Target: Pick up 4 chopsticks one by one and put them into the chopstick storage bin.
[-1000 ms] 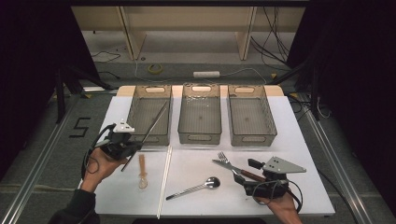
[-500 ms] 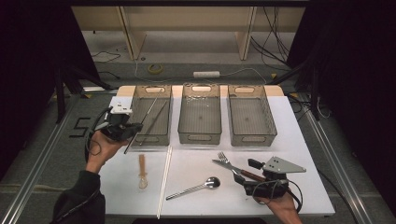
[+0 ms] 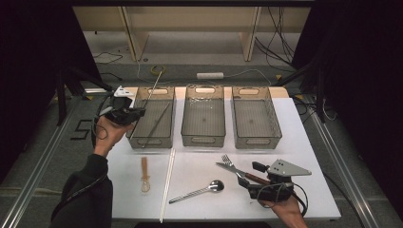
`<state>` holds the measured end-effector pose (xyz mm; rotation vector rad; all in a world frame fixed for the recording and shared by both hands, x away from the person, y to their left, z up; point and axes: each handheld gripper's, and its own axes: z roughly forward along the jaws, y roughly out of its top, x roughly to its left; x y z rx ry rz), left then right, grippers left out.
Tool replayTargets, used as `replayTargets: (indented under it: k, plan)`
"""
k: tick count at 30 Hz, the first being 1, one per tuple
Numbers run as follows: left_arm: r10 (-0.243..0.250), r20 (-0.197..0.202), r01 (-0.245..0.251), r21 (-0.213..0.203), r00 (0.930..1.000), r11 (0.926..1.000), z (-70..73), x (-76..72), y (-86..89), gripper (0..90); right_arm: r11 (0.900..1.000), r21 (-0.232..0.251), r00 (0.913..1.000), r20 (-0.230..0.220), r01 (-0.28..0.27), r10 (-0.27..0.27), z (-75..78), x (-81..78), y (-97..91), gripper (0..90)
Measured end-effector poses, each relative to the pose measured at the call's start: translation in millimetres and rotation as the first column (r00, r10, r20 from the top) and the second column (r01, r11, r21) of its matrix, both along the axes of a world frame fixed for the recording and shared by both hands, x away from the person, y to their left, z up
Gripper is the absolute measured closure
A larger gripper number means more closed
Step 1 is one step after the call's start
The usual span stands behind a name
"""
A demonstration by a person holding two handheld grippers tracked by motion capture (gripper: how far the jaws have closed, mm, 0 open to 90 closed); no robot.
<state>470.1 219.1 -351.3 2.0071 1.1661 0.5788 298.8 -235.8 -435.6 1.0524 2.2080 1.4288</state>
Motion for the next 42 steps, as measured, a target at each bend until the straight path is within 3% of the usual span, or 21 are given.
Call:
replayTargets:
  k: [7, 10, 15, 19, 28, 42]
  plan:
    - [0.028, 0.011, -0.028, -0.003, 0.9995, 0.9996, 5.7, 15.5, -2.1, 84.8, 1.0, 0.001, 1.0, -0.007, -0.004, 0.004, -0.2, 0.3, 0.0, 23.8]
    - [0.039, -0.001, -0.039, 0.008, 0.9992, 0.9992, -1.4, 23.3, -2.4, 84.8, 1.0, 0.002, 1.0, -0.005, -0.003, 0.003, -0.3, 0.3, 0.1, 23.8]
    - [0.054, -0.011, -0.055, -0.016, 0.9985, 0.9984, -14.2, 34.3, -1.8, 84.8, 1.0, 0.001, 1.0, -0.006, -0.006, 0.006, -0.6, 0.4, 0.4, 23.7]
    - [0.065, -0.022, -0.065, -0.008, 0.9977, 0.9979, -23.5, 40.4, -3.3, 84.8, 1.0, 0.002, 1.0, -0.005, -0.006, 0.006, -0.7, 0.5, 0.3, 23.8]
    - [0.074, -0.055, -0.074, 0.012, 0.9957, 0.9972, -46.5, 43.7, -11.4, 84.7, 1.0, 0.003, 1.0, -0.002, -0.007, 0.007, -0.4, 0.1, 0.0, 23.8]
    - [0.08, -0.111, -0.075, 0.046, 0.9906, 0.9961, -70.5, 45.8, -14.4, 84.5, 1.0, 0.002, 1.0, -0.003, -0.008, 0.008, -0.5, 0.1, 0.2, 23.7]
